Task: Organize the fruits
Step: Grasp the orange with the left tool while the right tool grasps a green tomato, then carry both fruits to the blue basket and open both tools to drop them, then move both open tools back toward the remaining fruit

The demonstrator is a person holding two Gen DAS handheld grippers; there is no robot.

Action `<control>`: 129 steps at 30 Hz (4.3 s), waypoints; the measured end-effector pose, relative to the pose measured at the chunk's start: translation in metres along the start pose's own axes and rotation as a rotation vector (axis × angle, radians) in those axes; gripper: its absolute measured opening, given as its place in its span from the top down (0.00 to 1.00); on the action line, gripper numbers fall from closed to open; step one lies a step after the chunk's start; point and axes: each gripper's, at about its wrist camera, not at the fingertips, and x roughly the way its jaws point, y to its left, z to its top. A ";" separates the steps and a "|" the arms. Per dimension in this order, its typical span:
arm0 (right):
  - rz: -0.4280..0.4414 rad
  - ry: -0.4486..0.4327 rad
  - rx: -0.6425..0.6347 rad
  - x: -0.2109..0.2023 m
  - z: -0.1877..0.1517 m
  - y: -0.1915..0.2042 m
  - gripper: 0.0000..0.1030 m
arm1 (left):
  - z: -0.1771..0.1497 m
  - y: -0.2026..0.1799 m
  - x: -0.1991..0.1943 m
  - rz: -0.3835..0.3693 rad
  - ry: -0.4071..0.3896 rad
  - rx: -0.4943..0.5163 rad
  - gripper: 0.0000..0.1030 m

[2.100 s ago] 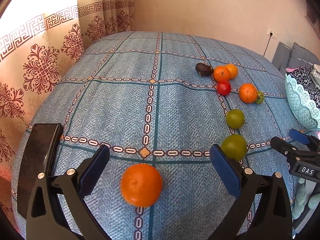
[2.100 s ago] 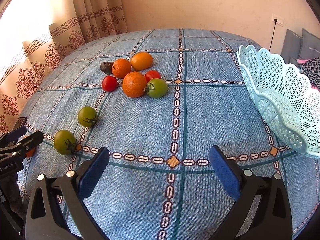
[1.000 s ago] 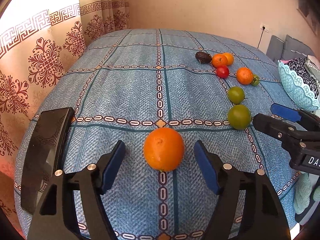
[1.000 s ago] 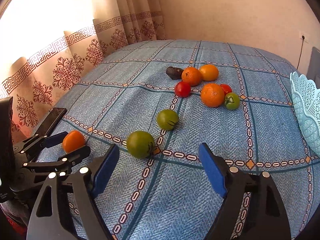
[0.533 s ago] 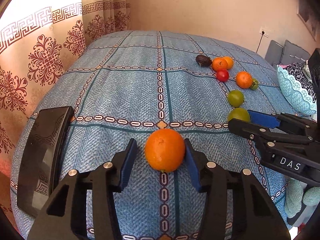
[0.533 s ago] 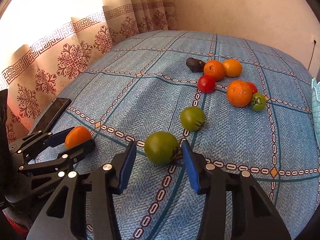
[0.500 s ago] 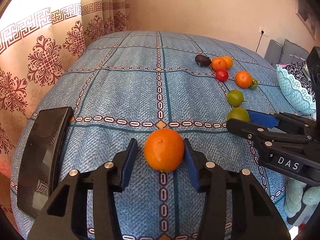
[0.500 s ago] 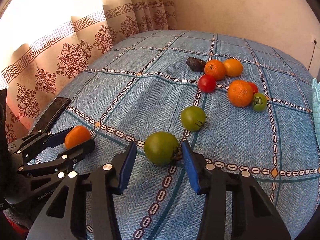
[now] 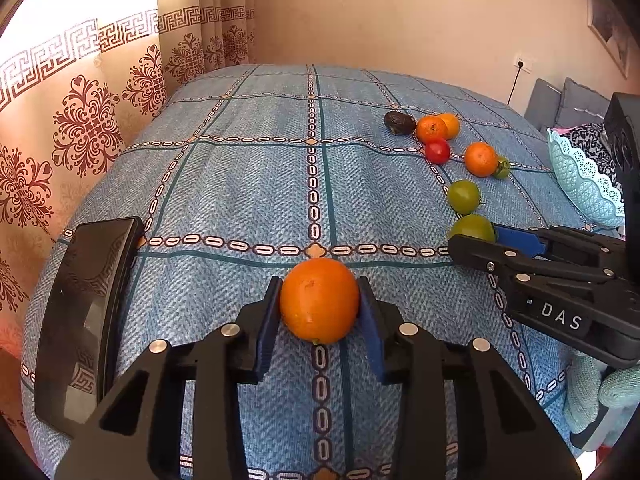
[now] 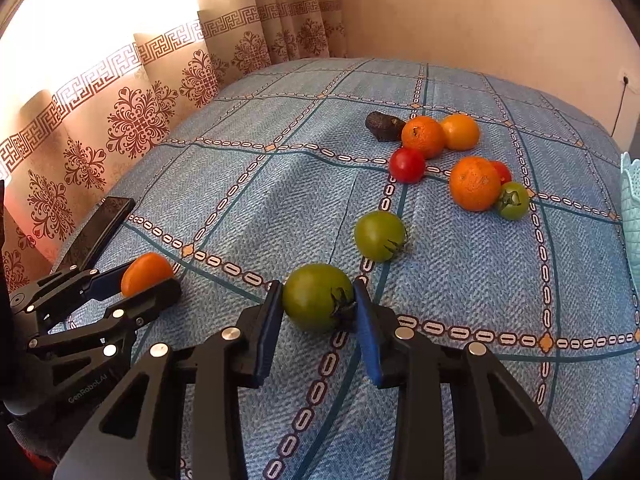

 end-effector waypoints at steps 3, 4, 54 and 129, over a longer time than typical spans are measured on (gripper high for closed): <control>0.000 -0.013 0.003 -0.005 0.000 -0.001 0.66 | 0.002 0.000 0.000 0.004 -0.003 -0.006 0.63; 0.000 -0.017 0.004 -0.006 0.000 -0.002 0.66 | 0.003 0.000 0.000 0.007 -0.005 -0.006 0.63; -0.404 -0.406 0.429 -0.183 0.011 -0.207 0.66 | 0.122 -0.192 -0.061 -0.269 -0.310 0.258 0.63; -0.561 -0.450 0.588 -0.204 -0.007 -0.259 0.35 | 0.166 -0.260 -0.021 -0.339 -0.305 0.242 0.03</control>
